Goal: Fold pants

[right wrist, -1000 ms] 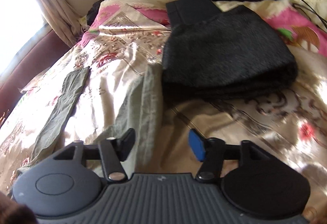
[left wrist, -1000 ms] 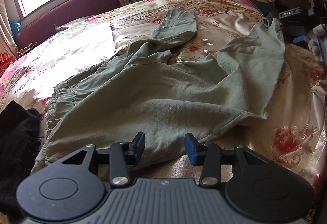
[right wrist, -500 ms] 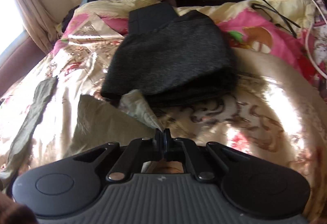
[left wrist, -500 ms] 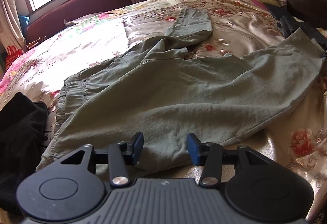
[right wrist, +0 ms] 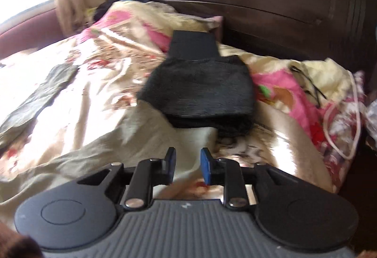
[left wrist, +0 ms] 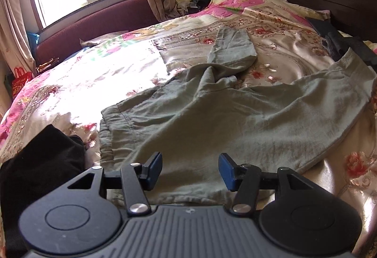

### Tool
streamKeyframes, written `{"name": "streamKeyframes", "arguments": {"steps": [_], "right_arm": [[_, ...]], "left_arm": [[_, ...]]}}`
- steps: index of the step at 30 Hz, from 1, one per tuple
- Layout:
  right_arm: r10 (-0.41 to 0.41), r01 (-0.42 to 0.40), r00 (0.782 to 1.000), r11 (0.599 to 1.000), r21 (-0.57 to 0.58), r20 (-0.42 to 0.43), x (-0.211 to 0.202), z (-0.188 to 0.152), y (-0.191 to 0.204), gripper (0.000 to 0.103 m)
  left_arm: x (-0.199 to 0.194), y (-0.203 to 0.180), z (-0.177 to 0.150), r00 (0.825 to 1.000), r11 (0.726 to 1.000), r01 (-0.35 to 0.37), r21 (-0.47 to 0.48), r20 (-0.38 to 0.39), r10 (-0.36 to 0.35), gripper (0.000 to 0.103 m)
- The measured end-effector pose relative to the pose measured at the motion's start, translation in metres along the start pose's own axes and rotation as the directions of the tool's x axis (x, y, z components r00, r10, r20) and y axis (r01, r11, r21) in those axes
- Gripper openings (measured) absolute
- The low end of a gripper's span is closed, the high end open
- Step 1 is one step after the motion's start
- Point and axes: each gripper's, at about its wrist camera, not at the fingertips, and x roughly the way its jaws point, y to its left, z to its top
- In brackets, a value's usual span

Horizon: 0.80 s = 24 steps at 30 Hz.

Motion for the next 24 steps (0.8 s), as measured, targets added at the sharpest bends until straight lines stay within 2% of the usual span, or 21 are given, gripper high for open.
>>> {"name": "streamKeyframes", "arguments": {"steps": [2, 4, 6, 7, 9, 12, 14, 15, 17, 20, 24], "right_arm": [[0.127, -0.129, 0.992, 0.984, -0.120, -0.026, 0.006, 0.011, 0.045, 0.029], [0.271, -0.280, 0.960, 0.936, -0.212, -0.070, 0.019, 0.021, 0.094, 0.031], [0.379, -0.402, 0.916, 0.867, -0.294, -0.133, 0.036, 0.029, 0.146, 0.031], [0.421, -0.456, 0.890, 0.816, -0.355, -0.176, 0.045, 0.032, 0.178, 0.033], [0.466, -0.511, 0.858, 0.727, -0.458, -0.218, 0.058, 0.033, 0.230, 0.035], [0.492, -0.553, 0.826, 0.614, -0.563, -0.276, 0.078, 0.033, 0.293, 0.040], [0.493, -0.572, 0.811, 0.555, -0.604, -0.315, 0.092, 0.032, 0.323, 0.041], [0.485, -0.572, 0.811, 0.535, -0.622, -0.328, 0.099, 0.033, 0.334, 0.041], [0.472, -0.567, 0.814, 0.517, -0.641, -0.340, 0.110, 0.034, 0.348, 0.041], [0.474, -0.597, 0.794, 0.485, -0.639, -0.381, 0.120, 0.037, 0.357, 0.041], [0.447, -0.604, 0.791, 0.456, -0.654, -0.419, 0.135, 0.040, 0.369, 0.041]], "left_arm": [[0.007, 0.017, 0.010, 0.999, 0.999, -0.032, 0.008, 0.018, 0.032, 0.069], [0.019, 0.032, 0.017, 0.998, 0.998, -0.066, 0.014, 0.020, 0.066, 0.069], [0.036, 0.051, 0.025, 0.994, 0.994, -0.108, 0.023, 0.013, 0.108, 0.070], [0.047, 0.062, 0.028, 0.992, 0.992, -0.123, 0.020, 0.000, 0.123, 0.070], [0.067, 0.082, 0.036, 0.991, 0.991, -0.134, 0.000, -0.024, 0.134, 0.070], [0.098, 0.106, 0.046, 0.989, 0.990, -0.143, -0.016, -0.052, 0.142, 0.070], [0.118, 0.119, 0.051, 0.988, 0.990, -0.138, -0.025, -0.074, 0.136, 0.070], [0.128, 0.125, 0.054, 0.987, 0.990, -0.136, -0.035, -0.087, 0.132, 0.070], [0.147, 0.140, 0.057, 0.985, 0.988, -0.141, -0.069, -0.109, 0.133, 0.070], [0.170, 0.159, 0.061, 0.986, 0.983, -0.100, -0.154, -0.147, 0.078, 0.070], [0.198, 0.162, 0.066, 0.981, 0.986, -0.065, -0.151, -0.191, 0.035, 0.070]]}}
